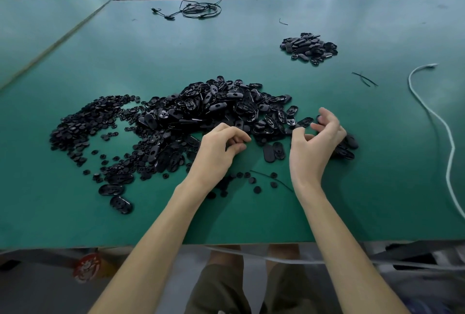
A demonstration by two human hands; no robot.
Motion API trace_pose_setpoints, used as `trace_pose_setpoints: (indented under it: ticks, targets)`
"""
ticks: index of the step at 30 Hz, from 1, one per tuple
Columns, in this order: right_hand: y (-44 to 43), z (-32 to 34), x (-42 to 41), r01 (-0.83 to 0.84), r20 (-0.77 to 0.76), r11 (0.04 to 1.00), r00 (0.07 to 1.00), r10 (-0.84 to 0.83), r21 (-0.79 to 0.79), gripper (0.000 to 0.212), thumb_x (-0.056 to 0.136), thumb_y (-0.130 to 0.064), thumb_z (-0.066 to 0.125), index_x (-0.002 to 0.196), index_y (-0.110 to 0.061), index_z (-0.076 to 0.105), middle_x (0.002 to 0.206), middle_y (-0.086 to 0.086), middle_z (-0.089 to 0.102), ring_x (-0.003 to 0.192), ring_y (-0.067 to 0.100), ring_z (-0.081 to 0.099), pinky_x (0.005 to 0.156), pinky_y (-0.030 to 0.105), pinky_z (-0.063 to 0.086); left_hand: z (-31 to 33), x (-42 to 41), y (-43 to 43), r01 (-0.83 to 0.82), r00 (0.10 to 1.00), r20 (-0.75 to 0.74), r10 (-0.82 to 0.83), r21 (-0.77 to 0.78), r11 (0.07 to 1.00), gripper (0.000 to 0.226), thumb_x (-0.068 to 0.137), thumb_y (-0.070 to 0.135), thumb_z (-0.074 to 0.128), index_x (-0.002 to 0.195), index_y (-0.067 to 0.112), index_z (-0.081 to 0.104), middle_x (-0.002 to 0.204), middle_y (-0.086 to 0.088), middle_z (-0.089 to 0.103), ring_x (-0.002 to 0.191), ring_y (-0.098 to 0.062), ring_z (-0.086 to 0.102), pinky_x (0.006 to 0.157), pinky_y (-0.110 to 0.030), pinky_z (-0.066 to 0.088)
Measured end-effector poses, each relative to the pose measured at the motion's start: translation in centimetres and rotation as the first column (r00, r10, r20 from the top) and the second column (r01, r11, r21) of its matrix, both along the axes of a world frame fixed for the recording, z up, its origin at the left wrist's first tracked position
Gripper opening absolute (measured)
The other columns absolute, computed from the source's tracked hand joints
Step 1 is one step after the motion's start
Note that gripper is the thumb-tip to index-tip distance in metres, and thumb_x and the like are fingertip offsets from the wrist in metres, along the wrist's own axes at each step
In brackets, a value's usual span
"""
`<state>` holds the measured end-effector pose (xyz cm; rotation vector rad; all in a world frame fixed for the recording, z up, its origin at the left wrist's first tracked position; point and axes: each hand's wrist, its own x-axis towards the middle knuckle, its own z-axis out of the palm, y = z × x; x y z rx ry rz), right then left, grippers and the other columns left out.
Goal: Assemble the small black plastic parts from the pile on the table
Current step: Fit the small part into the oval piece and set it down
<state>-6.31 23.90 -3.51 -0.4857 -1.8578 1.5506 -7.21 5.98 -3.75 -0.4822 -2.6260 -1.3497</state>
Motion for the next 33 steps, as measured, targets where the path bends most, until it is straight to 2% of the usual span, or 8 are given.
trace_pose_setpoints:
  ticks: [4,7,11,17,19,22,24,33]
  targets:
    - [-0.6,0.1,0.2,-0.213,0.002,0.955,0.976,0.217,0.208,0.024,0.095,-0.001,0.065,0.113,-0.017,0.067,0.11,0.0,0.061,0.09,0.002,0.06,0.078,0.018,0.05,0.0,-0.1,0.1,-0.022,1.0,0.001,0.022,0.069,0.997,0.022,0.093,-0.003,0.071,0.099,0.017,0.076,0.097,0.004,0.064,0.085,0.001,0.058,0.082,-0.009,0.043]
    - [-1.3,-0.1,0.4,-0.402,0.057,0.831,0.909,0.413,0.384,0.015,0.094,-0.005,0.073,0.102,-0.018,0.073,0.103,-0.005,0.064,0.087,0.001,0.061,0.077,0.01,0.045,0.1,-0.4,-0.3,-0.092,0.996,0.008,0.092,0.202,0.975,0.024,0.093,-0.005,0.07,0.099,0.017,0.076,0.098,0.0,0.072,0.084,-0.004,0.062,0.081,-0.015,0.048]
    - [-1.5,-0.6,0.5,-0.566,0.167,0.676,0.811,0.561,0.472,0.014,0.088,-0.022,0.083,0.101,-0.02,0.077,0.101,-0.012,0.064,0.093,-0.003,0.053,0.082,0.008,0.036,-0.1,-0.8,-1.1,-0.172,0.985,0.075,0.155,0.409,0.896,0.017,0.093,0.002,0.074,0.098,0.018,0.077,0.09,0.001,0.075,0.079,-0.008,0.066,0.077,-0.02,0.051]
    - [-1.4,-0.8,0.3,-0.53,0.216,0.645,0.837,0.504,0.55,0.037,0.092,-0.025,0.078,0.128,-0.021,0.071,0.12,-0.011,0.065,0.119,0.009,0.046,0.098,0.022,0.041,-0.4,-0.7,-0.9,-0.123,0.992,0.082,0.097,0.444,0.887,0.015,0.088,0.011,0.082,0.101,0.016,0.077,0.093,0.003,0.077,0.086,-0.011,0.071,0.08,-0.022,0.056]
    - [-1.6,-0.9,0.4,-0.546,0.274,0.572,0.825,0.495,0.613,0.054,0.096,-0.029,0.074,0.147,-0.022,0.058,0.14,-0.01,0.059,0.135,0.011,0.036,0.116,0.024,0.031,-0.4,-0.7,-1.0,-0.122,0.992,0.071,0.101,0.462,0.878,0.016,0.088,0.01,0.082,0.102,0.014,0.077,0.094,0.002,0.078,0.087,-0.01,0.071,0.08,-0.021,0.055]
    - [-1.9,-0.9,0.6,-0.612,0.418,0.435,0.781,0.463,0.66,0.067,0.102,-0.038,0.063,0.162,-0.027,0.034,0.16,-0.017,0.041,0.149,0.011,0.02,0.122,0.032,0.017,-0.4,-0.6,-1.1,-0.119,0.993,0.071,0.097,0.47,0.874,0.016,0.088,0.011,0.083,0.103,0.015,0.077,0.095,0.001,0.078,0.088,-0.013,0.072,0.081,-0.022,0.056]
    - [-2.1,-1.0,0.6,-0.616,0.455,0.392,0.779,0.432,0.683,0.062,0.104,-0.039,0.059,0.16,-0.027,0.036,0.16,-0.018,0.042,0.15,0.011,0.02,0.121,0.036,0.019,-0.4,-0.6,-1.1,-0.11,0.994,0.076,0.085,0.468,0.877,0.016,0.088,0.011,0.083,0.102,0.016,0.078,0.095,0.0,0.078,0.09,-0.017,0.073,0.083,-0.026,0.058]
    - [-2.0,-0.7,0.7,-0.482,0.342,0.503,0.872,0.349,0.717,0.029,0.098,-0.016,0.07,0.127,-0.012,0.069,0.121,0.0,0.065,0.123,0.023,0.045,0.109,0.038,0.038,-0.5,-0.6,-1.0,-0.106,0.993,0.093,0.072,0.45,0.887,0.015,0.088,0.012,0.082,0.102,0.008,0.078,0.092,-0.001,0.078,0.079,-0.019,0.073,0.078,-0.032,0.062]
